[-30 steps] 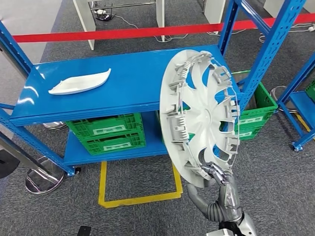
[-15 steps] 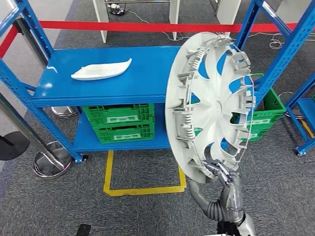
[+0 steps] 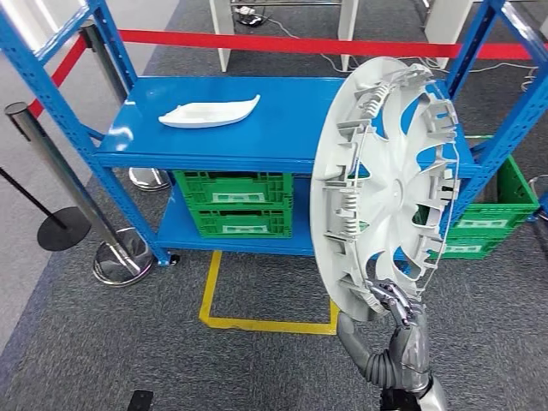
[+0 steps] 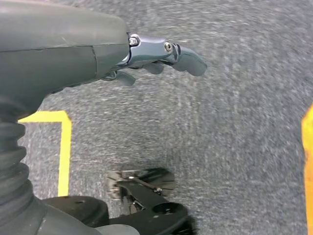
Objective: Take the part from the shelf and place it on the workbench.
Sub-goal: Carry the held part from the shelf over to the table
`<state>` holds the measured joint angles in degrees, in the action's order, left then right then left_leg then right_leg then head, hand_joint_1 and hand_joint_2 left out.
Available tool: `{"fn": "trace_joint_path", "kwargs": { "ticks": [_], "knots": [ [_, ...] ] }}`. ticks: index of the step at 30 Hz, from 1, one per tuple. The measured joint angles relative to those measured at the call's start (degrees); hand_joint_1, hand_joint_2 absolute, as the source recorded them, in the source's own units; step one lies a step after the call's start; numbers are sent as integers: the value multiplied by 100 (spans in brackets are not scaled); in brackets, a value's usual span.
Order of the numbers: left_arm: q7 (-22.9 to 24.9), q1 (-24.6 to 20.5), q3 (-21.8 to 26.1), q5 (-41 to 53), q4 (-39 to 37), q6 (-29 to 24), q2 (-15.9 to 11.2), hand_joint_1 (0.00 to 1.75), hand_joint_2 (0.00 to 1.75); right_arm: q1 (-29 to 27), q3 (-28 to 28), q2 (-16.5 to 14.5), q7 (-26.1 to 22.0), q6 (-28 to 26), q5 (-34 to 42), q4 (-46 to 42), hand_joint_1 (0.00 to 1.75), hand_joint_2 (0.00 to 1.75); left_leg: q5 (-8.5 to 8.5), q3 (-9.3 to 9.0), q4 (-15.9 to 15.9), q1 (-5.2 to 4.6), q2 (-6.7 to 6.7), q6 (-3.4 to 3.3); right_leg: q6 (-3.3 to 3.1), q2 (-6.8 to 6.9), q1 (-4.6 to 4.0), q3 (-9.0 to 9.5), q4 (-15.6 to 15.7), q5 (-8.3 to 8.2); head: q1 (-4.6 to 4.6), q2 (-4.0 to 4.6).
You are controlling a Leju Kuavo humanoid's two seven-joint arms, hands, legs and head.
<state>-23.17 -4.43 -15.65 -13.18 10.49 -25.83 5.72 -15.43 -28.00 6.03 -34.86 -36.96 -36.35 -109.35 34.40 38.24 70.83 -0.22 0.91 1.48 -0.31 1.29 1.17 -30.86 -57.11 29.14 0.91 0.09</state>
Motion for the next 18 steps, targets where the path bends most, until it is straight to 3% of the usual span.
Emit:
{"fn": "trace_joint_path", "kwargs": {
  "ticks": [1,2,4,6,8,9,10,12,14,16,17,18],
  "knots": [
    [1,3,0,0,0,0,-1,0,175,-3,2,-2,0,0,0,0,175,175,66,61,217,21,-30,22,1,82,-2,-21,-13,-4,1,0],
    [1,9,0,0,0,0,-1,0,175,-4,4,-3,0,0,0,0,175,175,25,23,225,35,-48,34,3,159,-2,-40,-27,-8,-2,0],
    [2,14,0,0,1,0,-3,0,175,-4,5,-11,0,0,0,-2,175,175,-294,-360,-384,43,-148,22,13,305,-4,-60,-48,-14,-1,0],
    [2,-2,0,0,2,-1,-7,0,175,-2,8,-24,-6,-9,5,-7,175,175,-517,-758,-1128,-7,-408,-46,46,433,-23,-68,-58,-25,1,0],
    [27,-15,0,-2,2,-4,-17,0,175,3,11,-38,-35,-26,24,-9,175,175,-547,-835,-1376,-58,-515,-127,99,543,-42,-76,-58,-44,5,0],
    [45,-10,0,-11,2,-6,-27,0,175,6,11,-44,-58,-35,46,-13,175,175,-576,-804,-1384,-62,-444,-168,130,599,-45,-73,-50,-57,5,0],
    [63,-1,0,-23,2,-7,-34,0,175,10,11,-50,-84,-43,76,-23,175,175,-608,-789,-1404,-51,-384,-205,167,582,-37,-89,-55,-47,7,0],
    [78,3,2,-53,2,-11,-50,0,175,8,11,-54,-130,-72,138,-57,175,175,-686,-760,-1450,-22,-263,-289,222,310,-21,-188,-249,131,14,0],
    [75,-11,4,-93,2,-12,-59,0,175,-12,13,-55,-156,-96,174,-82,175,175,-742,-709,-1461,-19,-138,-350,233,-26,-12,-460,-894,532,26,0],
    [57,2,17,-171,2,-2,-60,0,175,-38,9,-55,-184,-87,248,-90,175,175,-774,-658,-1448,-38,7,-372,226,-113,-16,-725,-1555,802,31,0],
    [43,20,32,-217,2,2,-59,0,175,-50,6,-55,-196,-63,312,-95,175,175,-784,-643,-1436,-44,85,-372,220,-123,-18,-743,-1636,781,31,0],
    [29,38,54,-273,2,3,-57,0,175,-60,2,-55,-210,-16,404,-99,175,175,-789,-634,-1422,-46,165,-370,211,-137,-17,-652,-1492,652,32,0]
  ]
}}
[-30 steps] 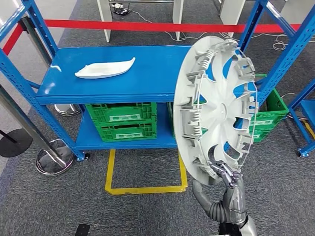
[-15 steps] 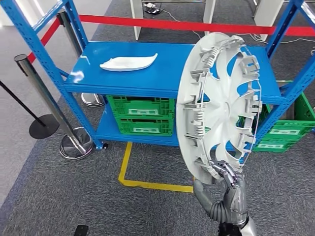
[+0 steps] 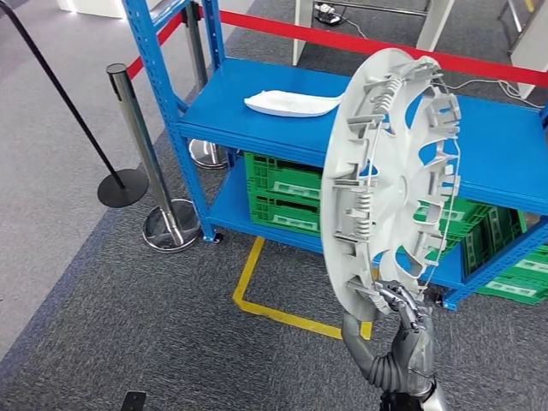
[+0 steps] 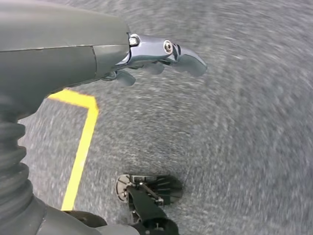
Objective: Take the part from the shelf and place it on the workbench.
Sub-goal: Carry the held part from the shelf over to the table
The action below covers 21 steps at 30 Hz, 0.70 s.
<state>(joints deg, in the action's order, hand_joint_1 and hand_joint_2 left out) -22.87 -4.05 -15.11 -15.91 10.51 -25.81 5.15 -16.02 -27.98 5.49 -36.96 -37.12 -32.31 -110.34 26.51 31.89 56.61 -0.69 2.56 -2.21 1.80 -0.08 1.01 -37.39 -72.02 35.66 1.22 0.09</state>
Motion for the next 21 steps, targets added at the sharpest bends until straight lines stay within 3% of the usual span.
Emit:
{"fn": "trace_joint_path", "kwargs": {
  "ticks": [1,3,5,7,8,9,11,13,14,15,16,18,20,21],
  "knots": [
    [9,14,32,-64,-1,-15,10,0,175,-10,-8,0,-18,85,128,-10,175,175,-1,4,19,0,83,5,-11,-49,6,182,332,-199,1,0],
    [90,32,120,-200,-1,-88,54,0,175,-30,-38,0,-88,355,456,-58,175,175,5,47,83,-8,232,34,-31,-332,42,565,1062,-459,-3,0],
    [194,60,210,-287,-2,-167,103,0,175,-63,-74,0,-169,624,737,-126,175,175,-14,144,146,-2,365,99,-40,-520,58,713,1366,-482,-8,0],
    [274,106,273,-316,-3,-205,119,0,175,-86,-99,-2,-220,795,873,-163,175,175,-47,223,175,17,488,173,-74,-397,56,710,1382,-498,-8,0],
    [312,127,299,-326,-4,-217,125,0,175,-86,-106,-4,-235,852,909,-171,175,175,-19,257,220,12,438,209,-99,-312,64,715,1392,-511,-18,0],
    [340,137,325,-336,-5,-225,129,0,175,-84,-109,-11,-243,892,932,-179,175,175,61,319,342,8,320,248,-131,-217,74,723,1406,-523,-48,0],
    [363,134,372,-367,-6,-232,142,0,175,-83,-104,-24,-250,932,951,-196,175,175,396,588,939,21,-33,326,-170,-16,69,731,1419,-526,-97,0],
    [369,132,411,-397,-6,-232,142,0,175,-81,-97,-28,-256,951,973,-209,175,175,685,895,1647,70,-184,384,-185,182,56,729,1418,-516,-110,0],
    [369,140,431,-409,-6,-232,143,0,175,-79,-93,-28,-258,962,992,-222,175,175,695,942,1788,88,-208,399,-185,266,55,731,1418,-512,-113,0],
    [371,149,449,-421,-6,-232,145,0,175,-78,-92,-28,-260,974,1018,-239,175,175,598,881,1702,102,-228,404,-183,342,55,736,1418,-506,-113,0],
    [373,157,464,-430,-6,-232,149,0,175,-78,-90,-28,-260,987,1042,-260,175,175,418,712,1397,108,-272,396,-176,412,55,746,1418,-500,-114,0],
    [377,154,492,-437,-6,-233,158,0,175,-82,-89,-28,-261,1020,1081,-298,175,175,107,303,608,71,-502,344,-141,536,39,765,1414,-477,-117,0],
    [382,139,509,-438,-6,-234,173,0,175,-83,-89,-28,-262,1061,1125,-321,175,175,43,132,217,15,-661,274,-80,652,11,766,1408,-458,-111,0],
    [385,140,513,-439,-6,-234,180,0,175,-76,-90,-28,-262,1083,1158,-330,175,175,59,142,190,-6,-632,243,-45,715,0,769,1413,-454,-108,0]
  ]
}}
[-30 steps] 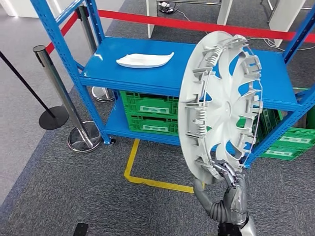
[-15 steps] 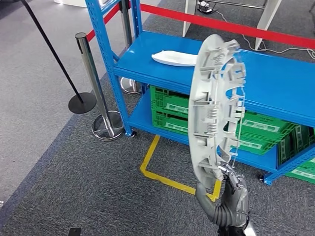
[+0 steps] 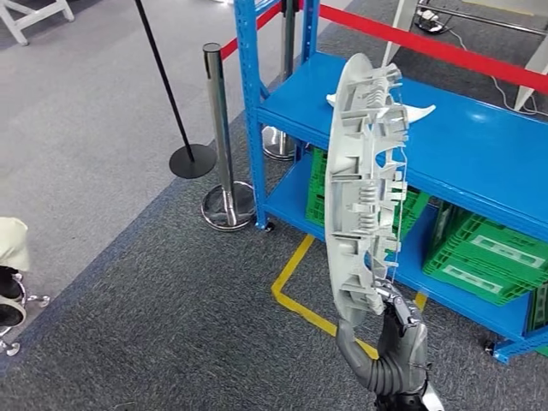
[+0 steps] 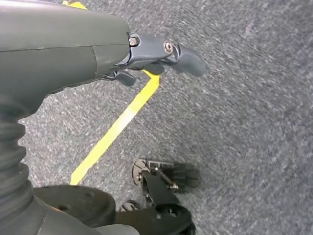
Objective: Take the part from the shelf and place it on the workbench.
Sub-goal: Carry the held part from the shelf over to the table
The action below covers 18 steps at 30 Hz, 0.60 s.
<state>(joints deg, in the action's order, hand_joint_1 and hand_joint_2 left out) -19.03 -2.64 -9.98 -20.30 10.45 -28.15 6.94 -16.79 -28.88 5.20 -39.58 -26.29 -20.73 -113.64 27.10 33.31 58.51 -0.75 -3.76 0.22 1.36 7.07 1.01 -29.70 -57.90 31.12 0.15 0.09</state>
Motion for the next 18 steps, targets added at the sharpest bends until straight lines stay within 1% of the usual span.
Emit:
{"fn": "trace_joint_path", "kwargs": {
  "ticks": [1,2,3,4,5,6,7,8,9,10,11,12,13,14,15,16,17,18],
  "knots": [
    [0,9,2,-1,0,0,3,0,175,12,-2,0,0,18,31,-10,175,175,-12,7,-18,8,64,-39,36,39,6,12,9,8,7,0],
    [0,24,4,-2,0,-1,6,0,175,29,-4,0,1,35,61,-22,175,175,-30,1,-48,16,130,-76,67,-30,19,11,-7,45,13,0],
    [-1,31,7,-3,0,-2,8,0,175,41,-5,0,1,51,83,-36,175,175,-51,-8,-78,28,192,-116,87,-167,30,-19,-91,124,20,0],
    [-1,27,10,-5,0,-3,13,0,175,46,-6,0,1,61,95,-46,175,175,-74,-18,-105,42,258,-156,98,-352,39,-115,-308,265,36,0],
    [-1,21,14,-6,0,-2,21,0,175,48,-8,0,-1,66,101,-51,175,175,-85,-12,-111,41,325,-182,95,-540,42,-280,-648,445,52,0],
    [-1,11,17,-6,0,-1,30,0,175,45,-11,0,-2,67,103,-54,175,175,-92,-2,-110,35,399,-202,90,-637,37,-482,-1055,621,62,0],
    [-1,7,20,-5,0,1,39,0,175,44,-14,0,-3,67,104,-54,175,175,-95,3,-108,27,479,-213,88,-682,31,-671,-1415,737,71,0],
    [-1,9,22,-5,0,2,46,0,175,44,-16,0,-4,67,104,-54,175,175,-96,4,-105,21,560,-218,84,-697,24,-792,-1610,746,72,0],
    [-1,13,25,-5,0,2,51,0,175,45,-16,0,-3,67,105,-54,175,175,-96,1,-99,17,644,-219,78,-706,20,-808,-1580,636,71,0],
    [-1,16,27,-6,0,1,52,0,175,44,-16,0,-3,67,107,-54,175,175,-95,-3,-87,17,729,-216,70,-732,21,-714,-1324,429,72,0],
    [-1,17,29,-7,0,0,54,0,175,45,-16,0,-2,67,109,-54,175,175,-89,2,-65,21,812,-207,60,-841,31,-557,-935,202,73,0],
    [-1,12,31,-7,0,0,55,0,175,44,-16,0,-2,67,110,-55,175,175,-78,23,-25,12,891,-189,53,-987,49,-398,-556,42,70,0],
    [-1,8,31,-7,0,0,57,0,175,43,-16,0,-2,67,110,-56,175,175,-73,55,11,13,967,-162,45,-1115,61,-272,-286,-49,68,0],
    [-1,5,32,-7,0,1,59,0,175,42,-16,0,-3,67,108,-57,175,175,-75,94,36,20,1032,-126,33,-1208,63,-208,-154,-65,68,0],
    [-1,9,32,-6,0,1,61,0,175,42,-16,0,-4,67,107,-58,175,175,-89,130,48,29,1098,-85,13,-1203,54,-190,-135,-50,65,0],
    [-1,18,33,-5,0,1,61,0,175,45,-16,0,-6,67,107,-59,175,175,-106,155,47,47,1160,-47,-19,-1138,48,-181,-133,-64,65,0],
    [-1,30,34,-5,0,1,60,0,175,49,-15,0,-6,67,111,-59,175,175,-104,175,65,47,1117,-13,-54,-1064,48,-171,-117,-81,66,0],
    [-1,37,36,-5,0,-1,60,0,175,52,-13,0,-4,68,119,-60,175,175,-55,216,145,40,992,20,-91,-984,53,-157,-97,-95,46,0]
  ]
}}
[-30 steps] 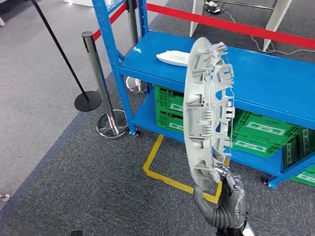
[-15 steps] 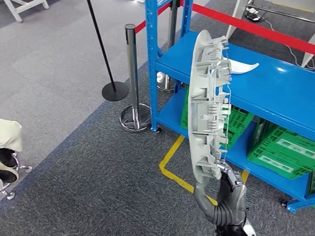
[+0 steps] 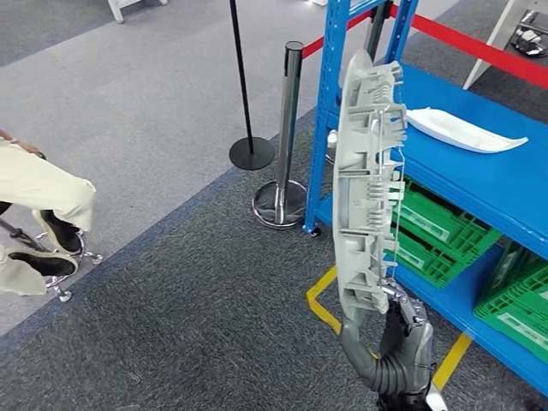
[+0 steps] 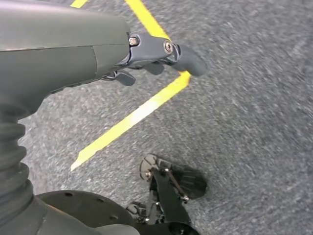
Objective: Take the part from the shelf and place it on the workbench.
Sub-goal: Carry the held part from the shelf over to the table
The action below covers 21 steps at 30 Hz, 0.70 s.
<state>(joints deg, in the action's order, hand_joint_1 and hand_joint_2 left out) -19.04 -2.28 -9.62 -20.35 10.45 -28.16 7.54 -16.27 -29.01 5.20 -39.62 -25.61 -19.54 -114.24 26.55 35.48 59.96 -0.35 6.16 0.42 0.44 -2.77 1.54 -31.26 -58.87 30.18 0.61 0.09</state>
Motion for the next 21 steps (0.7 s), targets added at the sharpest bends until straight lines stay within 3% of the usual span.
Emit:
{"fn": "trace_joint_path", "kwargs": {
  "ticks": [2,3,5,6,8,9,11,12,14,16,18,20,21],
  "knots": [
    [-1,-11,2,-1,0,-2,-2,0,175,-3,4,0,2,10,38,-10,175,175,268,220,467,-6,-369,59,-52,179,-3,27,25,-3,-31,0],
    [-1,-22,3,-2,0,-2,-2,0,175,-4,7,0,2,16,60,-17,175,175,447,400,841,9,-485,87,-69,272,-12,32,25,7,-45,0],
    [-2,-26,4,-3,0,-2,-1,0,175,2,9,0,1,28,94,-26,175,175,638,673,1425,49,-555,124,-80,453,-24,40,25,24,-45,0],
    [-2,-19,4,-3,0,-2,-1,0,175,7,8,0,1,37,107,-28,175,175,584,678,1450,62,-570,131,-80,534,-26,47,25,34,-46,0],
    [-5,-10,5,-4,0,-1,-2,0,175,11,5,0,1,67,146,-43,175,175,237,377,884,63,-668,107,-65,681,-28,79,25,60,-47,0],
    [-9,-16,6,-4,0,0,-2,0,175,12,4,0,2,83,170,-57,175,175,93,171,488,34,-808,79,-45,749,-36,97,25,79,-46,0],
    [-19,-37,8,-4,0,2,-1,0,175,16,3,0,2,105,214,-86,175,175,-35,-73,-20,-31,-1011,5,16,872,-58,123,27,116,-39,0],
    [-22,-40,8,-4,0,3,-2,0,175,22,1,0,1,109,230,-97,175,175,-14,-85,-79,-61,-1031,-24,49,933,-67,133,35,129,-37,0],
    [-23,-25,10,-3,0,7,-5,0,175,38,-4,0,-1,115,252,-127,175,175,-38,-86,-132,-60,-889,-90,111,1012,-57,168,56,158,-37,0],
    [-22,-15,13,3,0,23,-7,0,175,39,-8,0,-1,101,262,-167,175,175,-74,-133,-212,-32,-749,-168,150,782,-39,110,-122,312,-20,0],
    [-21,-28,15,22,0,72,3,0,175,14,-11,1,-3,62,266,-196,175,175,-85,-158,-243,-21,-609,-225,153,425,-33,-202,-759,636,18,0],
    [-19,-35,15,52,0,125,16,0,175,-12,-16,3,-4,7,256,-220,175,175,-79,-163,-239,-29,-446,-247,157,299,-37,-583,-1416,835,36,0],
    [-16,-33,15,70,0,139,21,0,175,-25,-19,4,-4,-29,244,-234,175,175,-75,-170,-235,-31,-360,-248,158,285,-38,-666,-1493,777,36,0]
  ]
}}
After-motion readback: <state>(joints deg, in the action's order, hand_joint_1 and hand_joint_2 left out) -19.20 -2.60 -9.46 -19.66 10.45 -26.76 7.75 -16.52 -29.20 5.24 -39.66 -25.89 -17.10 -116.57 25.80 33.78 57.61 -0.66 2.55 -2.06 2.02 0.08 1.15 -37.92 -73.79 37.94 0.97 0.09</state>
